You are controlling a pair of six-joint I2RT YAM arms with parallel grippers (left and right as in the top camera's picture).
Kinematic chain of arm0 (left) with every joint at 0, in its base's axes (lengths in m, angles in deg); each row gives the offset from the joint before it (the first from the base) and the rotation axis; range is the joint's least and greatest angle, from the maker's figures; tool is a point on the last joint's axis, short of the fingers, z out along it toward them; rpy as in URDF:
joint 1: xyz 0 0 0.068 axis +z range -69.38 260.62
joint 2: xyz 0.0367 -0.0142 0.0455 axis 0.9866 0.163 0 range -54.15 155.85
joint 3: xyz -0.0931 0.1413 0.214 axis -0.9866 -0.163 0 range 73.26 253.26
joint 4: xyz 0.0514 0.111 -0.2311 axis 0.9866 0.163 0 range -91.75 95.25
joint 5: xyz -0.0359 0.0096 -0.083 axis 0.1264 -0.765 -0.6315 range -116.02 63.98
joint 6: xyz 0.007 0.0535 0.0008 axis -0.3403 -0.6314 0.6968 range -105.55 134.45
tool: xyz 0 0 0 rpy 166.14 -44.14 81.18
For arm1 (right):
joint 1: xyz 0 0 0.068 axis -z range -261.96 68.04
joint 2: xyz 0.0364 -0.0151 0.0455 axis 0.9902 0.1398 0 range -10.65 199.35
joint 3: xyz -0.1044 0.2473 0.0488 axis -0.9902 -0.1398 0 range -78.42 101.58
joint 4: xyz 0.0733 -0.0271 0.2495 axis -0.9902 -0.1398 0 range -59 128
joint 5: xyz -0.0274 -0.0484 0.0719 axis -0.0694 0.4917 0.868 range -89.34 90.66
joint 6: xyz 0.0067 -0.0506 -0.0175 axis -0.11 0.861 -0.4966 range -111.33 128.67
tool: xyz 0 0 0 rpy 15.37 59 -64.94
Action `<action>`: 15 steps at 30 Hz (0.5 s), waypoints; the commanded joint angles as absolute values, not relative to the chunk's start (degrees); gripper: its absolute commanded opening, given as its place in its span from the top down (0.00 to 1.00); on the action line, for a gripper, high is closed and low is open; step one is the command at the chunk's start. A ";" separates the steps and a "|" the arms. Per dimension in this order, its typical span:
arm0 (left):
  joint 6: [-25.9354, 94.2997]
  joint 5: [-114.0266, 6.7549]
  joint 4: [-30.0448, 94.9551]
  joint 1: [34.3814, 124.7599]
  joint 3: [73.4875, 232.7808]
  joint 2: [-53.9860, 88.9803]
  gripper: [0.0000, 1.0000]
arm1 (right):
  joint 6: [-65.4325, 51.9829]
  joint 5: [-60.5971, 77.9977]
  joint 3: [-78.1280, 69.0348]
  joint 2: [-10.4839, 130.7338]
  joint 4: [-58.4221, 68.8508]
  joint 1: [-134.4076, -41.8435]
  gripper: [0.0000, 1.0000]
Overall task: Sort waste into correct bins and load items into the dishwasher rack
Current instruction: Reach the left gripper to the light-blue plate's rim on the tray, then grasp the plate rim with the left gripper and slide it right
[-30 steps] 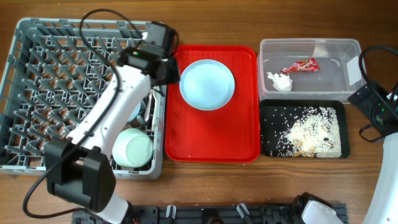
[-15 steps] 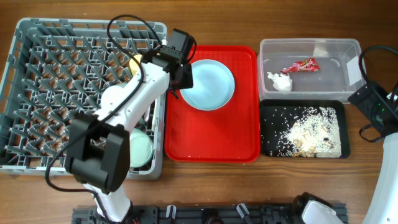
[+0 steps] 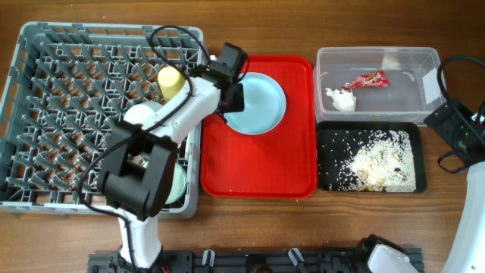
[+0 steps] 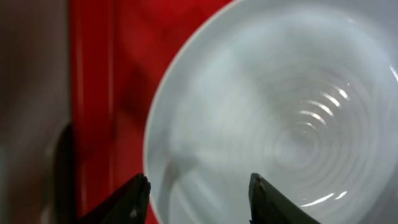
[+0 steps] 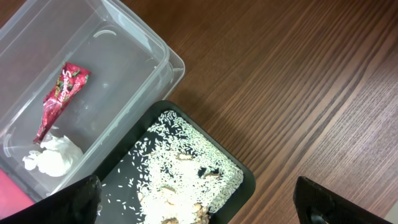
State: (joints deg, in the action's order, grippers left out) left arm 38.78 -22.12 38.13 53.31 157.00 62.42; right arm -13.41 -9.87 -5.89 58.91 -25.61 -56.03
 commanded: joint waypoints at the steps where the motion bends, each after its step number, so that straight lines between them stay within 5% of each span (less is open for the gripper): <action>1: 39.15 -22.75 37.32 51.82 157.46 64.72 0.48 | -13.85 -10.02 -4.93 59.26 -25.48 -55.85 0.00; 15: 34.15 -36.76 31.99 42.23 157.48 67.41 0.48 | -13.83 -10.04 -4.93 59.26 -25.48 -55.85 0.00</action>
